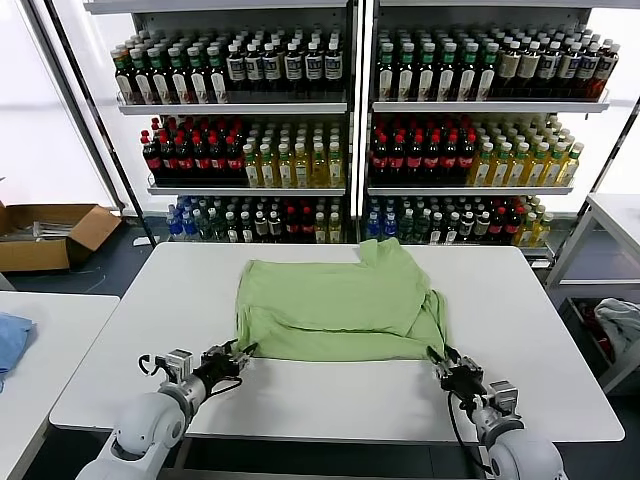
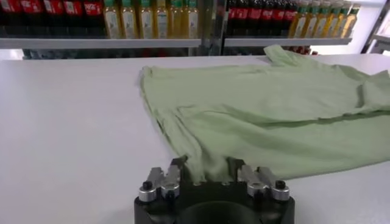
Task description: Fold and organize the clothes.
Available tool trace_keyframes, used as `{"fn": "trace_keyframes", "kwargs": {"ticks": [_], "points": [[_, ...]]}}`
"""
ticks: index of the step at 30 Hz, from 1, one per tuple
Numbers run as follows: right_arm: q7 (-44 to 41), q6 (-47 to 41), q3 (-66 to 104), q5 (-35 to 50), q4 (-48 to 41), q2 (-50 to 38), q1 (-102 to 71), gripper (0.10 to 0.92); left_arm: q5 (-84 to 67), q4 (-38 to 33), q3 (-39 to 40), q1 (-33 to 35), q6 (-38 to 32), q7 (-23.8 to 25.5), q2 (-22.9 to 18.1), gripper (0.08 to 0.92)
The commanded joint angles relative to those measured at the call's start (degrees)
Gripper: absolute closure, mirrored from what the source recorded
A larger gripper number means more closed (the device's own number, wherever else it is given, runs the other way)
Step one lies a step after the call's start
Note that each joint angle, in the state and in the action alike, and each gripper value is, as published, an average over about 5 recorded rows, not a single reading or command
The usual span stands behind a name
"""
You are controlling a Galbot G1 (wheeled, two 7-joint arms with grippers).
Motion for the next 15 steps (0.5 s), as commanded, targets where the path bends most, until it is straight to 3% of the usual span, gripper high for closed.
{"fn": "trace_keyframes", "kwargs": {"ticks": [1, 7, 15], "points": [[0.3, -0.7, 0.4, 1.6, 2.7, -0.6, -2.1, 0.847, -0.4, 0.5, 0.3, 0.2, 0.2, 0.1, -0.1, 0.71], [0.1, -0.8, 3.7, 2.5, 10.2, -1.9, -9.7, 0.902, -0.7, -3.1, -1.4, 3.5, 0.2, -0.1, 0.7, 0.875], [-2.2, 1.5, 8.4, -1.5, 19.4, 0.6, -25.8, 0.902, 0.7, -15.2, -7.2, 18.1, 0.2, -1.4, 0.3, 0.906]]}}
